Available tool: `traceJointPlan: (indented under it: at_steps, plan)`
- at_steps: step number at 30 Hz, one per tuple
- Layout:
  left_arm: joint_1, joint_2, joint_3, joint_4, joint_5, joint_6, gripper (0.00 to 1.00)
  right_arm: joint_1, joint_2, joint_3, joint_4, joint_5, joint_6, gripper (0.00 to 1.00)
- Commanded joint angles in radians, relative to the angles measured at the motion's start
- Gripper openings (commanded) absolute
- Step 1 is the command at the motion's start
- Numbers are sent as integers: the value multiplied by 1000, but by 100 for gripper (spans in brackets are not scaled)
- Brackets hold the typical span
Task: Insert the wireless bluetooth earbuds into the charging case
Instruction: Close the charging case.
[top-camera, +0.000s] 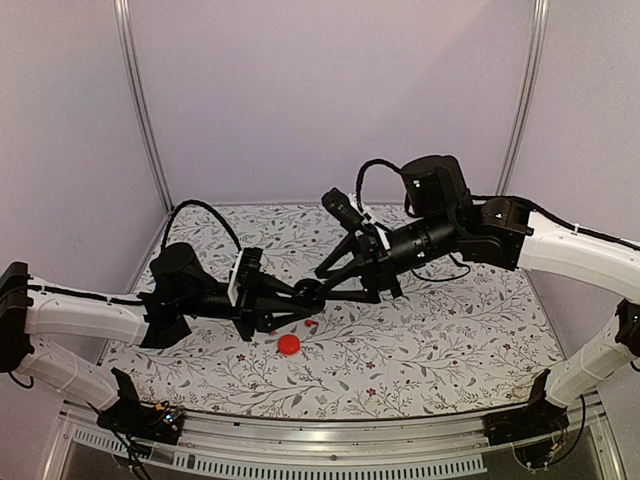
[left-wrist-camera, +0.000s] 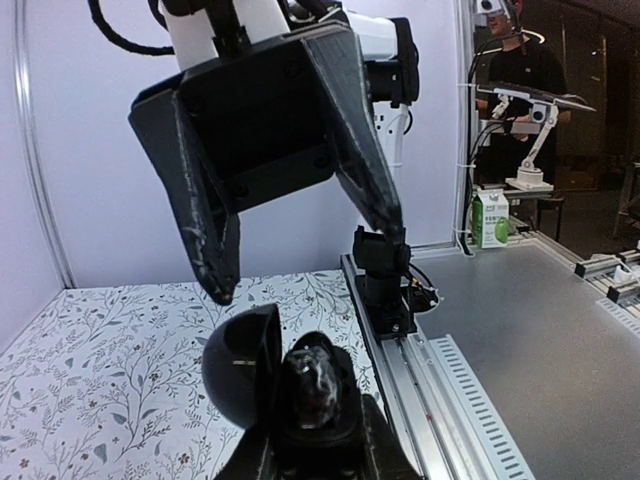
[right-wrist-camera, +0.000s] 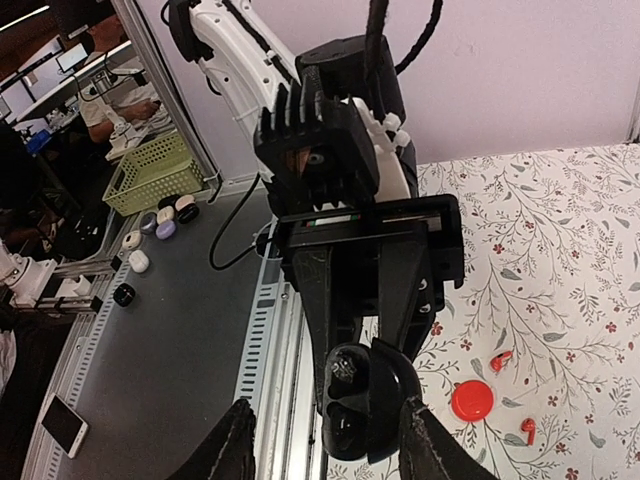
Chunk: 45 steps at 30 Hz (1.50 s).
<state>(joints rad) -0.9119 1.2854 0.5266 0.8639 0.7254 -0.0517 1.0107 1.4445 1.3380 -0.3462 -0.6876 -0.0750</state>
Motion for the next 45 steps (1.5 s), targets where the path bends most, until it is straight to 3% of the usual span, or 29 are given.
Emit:
traceJointPlan:
  at_steps: [1, 45]
  plan:
    - [-14, 10, 25, -11, -4, 7, 0, 21, 26, 46, -29, -37, -25, 47]
    - [-16, 11, 19, -7, 3, 2, 0, 23, 68, 43, -49, 25, -18, 56]
